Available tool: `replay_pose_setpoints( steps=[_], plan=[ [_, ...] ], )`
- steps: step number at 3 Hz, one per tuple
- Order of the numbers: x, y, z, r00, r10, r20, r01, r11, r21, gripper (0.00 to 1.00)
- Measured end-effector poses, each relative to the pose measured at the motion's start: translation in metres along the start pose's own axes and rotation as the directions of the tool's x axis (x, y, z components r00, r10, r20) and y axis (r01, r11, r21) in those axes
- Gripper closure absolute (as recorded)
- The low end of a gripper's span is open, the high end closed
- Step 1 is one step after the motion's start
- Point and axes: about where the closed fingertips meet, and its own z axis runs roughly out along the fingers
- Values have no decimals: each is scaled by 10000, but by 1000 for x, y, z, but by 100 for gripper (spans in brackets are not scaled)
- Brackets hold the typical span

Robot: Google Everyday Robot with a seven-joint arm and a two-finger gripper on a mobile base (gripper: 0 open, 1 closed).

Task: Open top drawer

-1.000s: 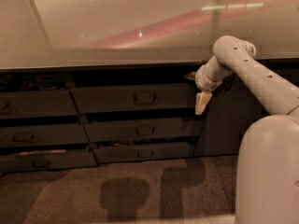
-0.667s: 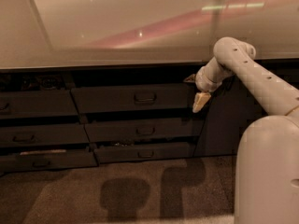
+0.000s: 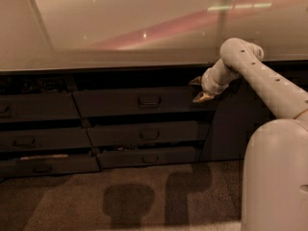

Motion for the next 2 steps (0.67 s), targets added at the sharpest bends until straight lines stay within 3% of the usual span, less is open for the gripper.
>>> replay_pose_setpoints(
  steps=[1,2],
  plan=[
    [0,0,0,10000,0,0,0,10000,0,89],
    [0,0,0,10000,0,1,0,10000,-1,100]
  ],
)
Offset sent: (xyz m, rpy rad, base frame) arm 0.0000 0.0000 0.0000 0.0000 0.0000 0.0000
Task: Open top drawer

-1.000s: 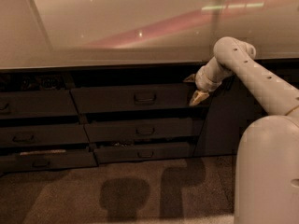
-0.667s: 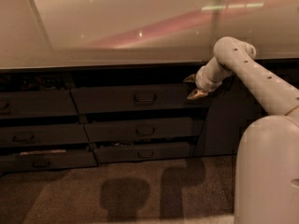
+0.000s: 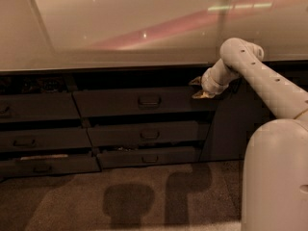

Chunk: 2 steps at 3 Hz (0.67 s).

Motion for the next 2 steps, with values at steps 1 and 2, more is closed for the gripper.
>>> replay_pose_setpoints(
  steps=[1,2],
  plan=[
    [0,0,0,10000,0,0,0,10000,0,100],
    [0,2,1,10000,-19,7,19,10000,-24,100]
  ],
)
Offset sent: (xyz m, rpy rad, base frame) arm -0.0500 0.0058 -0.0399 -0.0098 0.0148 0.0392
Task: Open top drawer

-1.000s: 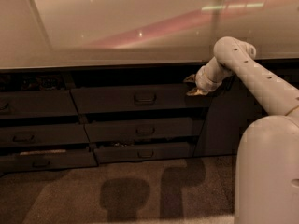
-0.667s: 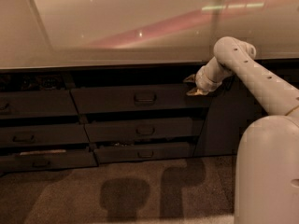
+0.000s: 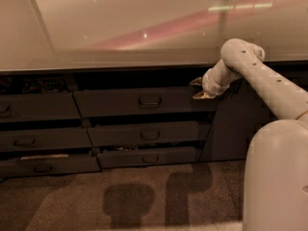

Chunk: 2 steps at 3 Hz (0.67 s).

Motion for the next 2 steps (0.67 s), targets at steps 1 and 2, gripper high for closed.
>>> replay_pose_setpoints(
  steps=[1,2],
  plan=[
    [0,0,-1,10000,-5,1,5,10000,-3,100],
    [0,0,-1,10000,-18,0,18,10000,-5,100]
  ],
)
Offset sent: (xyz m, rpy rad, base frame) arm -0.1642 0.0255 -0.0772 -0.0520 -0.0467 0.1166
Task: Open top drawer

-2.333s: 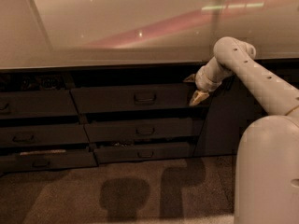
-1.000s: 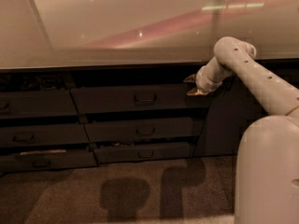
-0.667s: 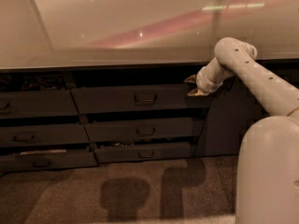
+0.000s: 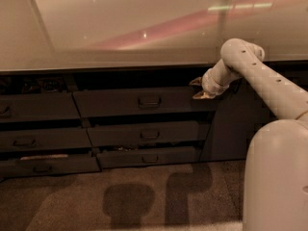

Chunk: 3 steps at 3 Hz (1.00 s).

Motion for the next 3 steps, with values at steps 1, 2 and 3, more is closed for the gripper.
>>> replay_pose_setpoints(
  steps=[1,2,3],
  plan=[
    [0,0,0,10000,-11,-1,11,10000,-2,100],
    [-1,1,0,10000,-27,-2,27,10000,-7,100],
    [0,0,-1,10000,-27,-2,27,10000,-7,100]
  ],
)
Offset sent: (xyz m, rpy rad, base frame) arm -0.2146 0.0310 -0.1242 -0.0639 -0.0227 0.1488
